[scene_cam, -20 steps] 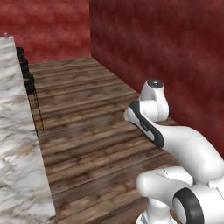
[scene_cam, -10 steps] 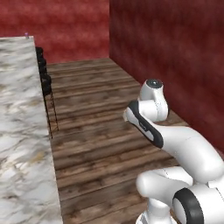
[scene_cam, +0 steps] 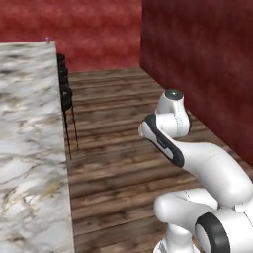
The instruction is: Four empty soda cans are scattered around the kitchen. Gather all the cans and cluster them next to the stove for recycling.
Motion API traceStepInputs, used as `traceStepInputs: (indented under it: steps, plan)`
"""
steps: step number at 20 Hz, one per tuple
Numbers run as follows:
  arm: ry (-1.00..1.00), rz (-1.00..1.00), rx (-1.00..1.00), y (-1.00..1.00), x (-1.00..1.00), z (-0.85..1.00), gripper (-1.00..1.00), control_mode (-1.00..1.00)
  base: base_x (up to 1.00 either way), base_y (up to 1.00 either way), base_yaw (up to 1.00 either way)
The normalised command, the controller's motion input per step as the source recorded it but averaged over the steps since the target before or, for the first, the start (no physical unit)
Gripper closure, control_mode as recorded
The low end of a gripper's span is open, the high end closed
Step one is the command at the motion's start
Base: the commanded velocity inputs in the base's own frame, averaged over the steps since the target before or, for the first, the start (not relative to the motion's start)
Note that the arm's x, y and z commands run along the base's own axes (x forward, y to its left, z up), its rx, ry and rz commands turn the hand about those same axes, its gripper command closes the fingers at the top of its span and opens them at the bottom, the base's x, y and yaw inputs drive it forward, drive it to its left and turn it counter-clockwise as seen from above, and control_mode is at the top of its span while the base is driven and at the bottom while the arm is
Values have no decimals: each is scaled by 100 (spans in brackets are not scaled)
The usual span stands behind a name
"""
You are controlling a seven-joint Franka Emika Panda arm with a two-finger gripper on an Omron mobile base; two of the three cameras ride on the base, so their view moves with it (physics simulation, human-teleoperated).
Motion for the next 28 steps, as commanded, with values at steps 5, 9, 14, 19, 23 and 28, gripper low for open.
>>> traceStepInputs:
  steps: [5, 9, 14, 19, 23, 28]
  plan:
    - [0, 0, 0, 0, 0, 0, -100, 100, 51, -22, 14]
    - [0, 0, 0, 0, 0, 0, -100, 100, 48, -25, 11]
    - [0, 0, 0, 0, 0, 0, -100, 100, 44, -30, 7]
    - [0, 0, 0, 0, 0, 0, -100, 100, 43, -35, 2]
    - [0, 0, 0, 0, 0, 0, -100, 100, 42, -38, 0]
    - [0, 0, 0, 0, 0, 0, -100, 100, 41, -38, 0]
